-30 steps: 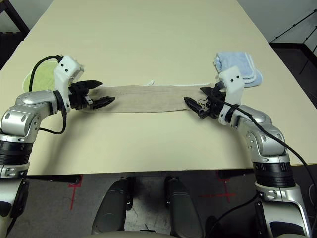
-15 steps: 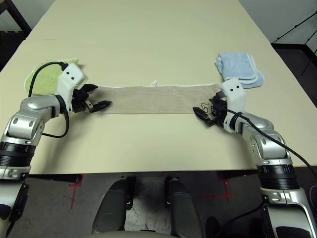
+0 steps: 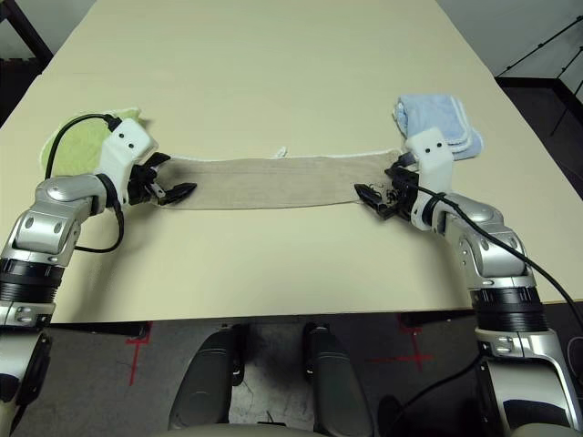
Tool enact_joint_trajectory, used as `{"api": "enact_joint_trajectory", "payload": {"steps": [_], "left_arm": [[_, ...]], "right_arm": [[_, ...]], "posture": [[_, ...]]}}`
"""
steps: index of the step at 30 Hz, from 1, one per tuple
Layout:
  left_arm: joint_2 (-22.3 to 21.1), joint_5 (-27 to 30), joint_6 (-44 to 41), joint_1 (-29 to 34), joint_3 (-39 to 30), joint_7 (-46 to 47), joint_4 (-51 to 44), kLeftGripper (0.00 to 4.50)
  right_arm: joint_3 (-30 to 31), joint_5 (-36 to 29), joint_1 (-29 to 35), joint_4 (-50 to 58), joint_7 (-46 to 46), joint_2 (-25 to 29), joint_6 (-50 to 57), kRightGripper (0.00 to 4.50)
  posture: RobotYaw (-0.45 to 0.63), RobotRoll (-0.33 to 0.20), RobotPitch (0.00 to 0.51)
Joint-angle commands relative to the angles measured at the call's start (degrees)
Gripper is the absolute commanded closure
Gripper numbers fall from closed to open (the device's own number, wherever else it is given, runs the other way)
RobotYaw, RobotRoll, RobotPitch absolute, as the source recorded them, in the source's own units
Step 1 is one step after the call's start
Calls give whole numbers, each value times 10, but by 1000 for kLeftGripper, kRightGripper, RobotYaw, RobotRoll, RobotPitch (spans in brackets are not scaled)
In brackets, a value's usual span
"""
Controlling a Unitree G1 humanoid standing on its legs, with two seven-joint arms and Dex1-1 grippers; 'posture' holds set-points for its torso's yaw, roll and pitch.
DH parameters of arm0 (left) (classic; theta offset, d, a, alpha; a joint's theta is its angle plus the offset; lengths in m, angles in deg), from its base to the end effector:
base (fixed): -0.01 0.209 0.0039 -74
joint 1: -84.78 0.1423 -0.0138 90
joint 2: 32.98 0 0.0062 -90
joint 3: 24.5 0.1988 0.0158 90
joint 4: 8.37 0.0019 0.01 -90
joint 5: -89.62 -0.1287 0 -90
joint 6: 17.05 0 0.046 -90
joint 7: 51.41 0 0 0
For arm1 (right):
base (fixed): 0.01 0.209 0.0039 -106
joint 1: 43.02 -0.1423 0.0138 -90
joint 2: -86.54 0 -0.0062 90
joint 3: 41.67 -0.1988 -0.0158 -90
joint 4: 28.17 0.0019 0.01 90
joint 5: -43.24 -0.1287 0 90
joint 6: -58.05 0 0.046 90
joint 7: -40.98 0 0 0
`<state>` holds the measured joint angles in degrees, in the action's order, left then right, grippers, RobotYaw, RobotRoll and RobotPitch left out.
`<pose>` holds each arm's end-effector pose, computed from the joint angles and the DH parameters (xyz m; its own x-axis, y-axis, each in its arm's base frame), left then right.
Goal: Fold the towel and set it aside.
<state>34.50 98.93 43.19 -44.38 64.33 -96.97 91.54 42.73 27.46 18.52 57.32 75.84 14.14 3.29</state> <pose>0.2990 0.2624 0.1978 0.8187 -0.5183 -0.2472 0.5741 0.7474 0.3343 0.2771 -0.2611 0.1492 0.8702 0.4260 -0.2475 -0.4652 0.8759 -0.1283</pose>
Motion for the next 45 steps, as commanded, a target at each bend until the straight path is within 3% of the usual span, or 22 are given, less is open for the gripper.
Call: {"api": "enact_joint_trajectory", "payload": {"steps": [1,13,21,26,33,36,45], "left_arm": [[-7,7,-2,-20,-8,-3,-8,24],[-65,-96,120,31,49,-2,29,24],[-54,-136,175,44,61,13,61,24],[-43,-122,171,26,38,23,62,1701],[-13,-35,103,-24,-25,15,26,4485],[-23,0,52,-10,-23,-24,-16,4497],[-75,9,3,92,24,-107,-94,4497]], "right_arm": [[-8,-3,2,-1,7,11,2,37],[-8,0,3,-6,9,10,0,37],[-13,2,22,-9,0,7,-2,37],[-23,-5,30,-1,-1,8,-17,1694],[-48,-6,-6,-20,-11,11,-37,4419],[-49,-4,-8,-21,-8,13,-37,4465],[-36,9,34,-26,-10,7,-50,4465]], "posture": [[141,0,230],[145,0,231],[137,0,237],[140,0,238],[142,0,239],[143,0,237],[143,0,235]]}}
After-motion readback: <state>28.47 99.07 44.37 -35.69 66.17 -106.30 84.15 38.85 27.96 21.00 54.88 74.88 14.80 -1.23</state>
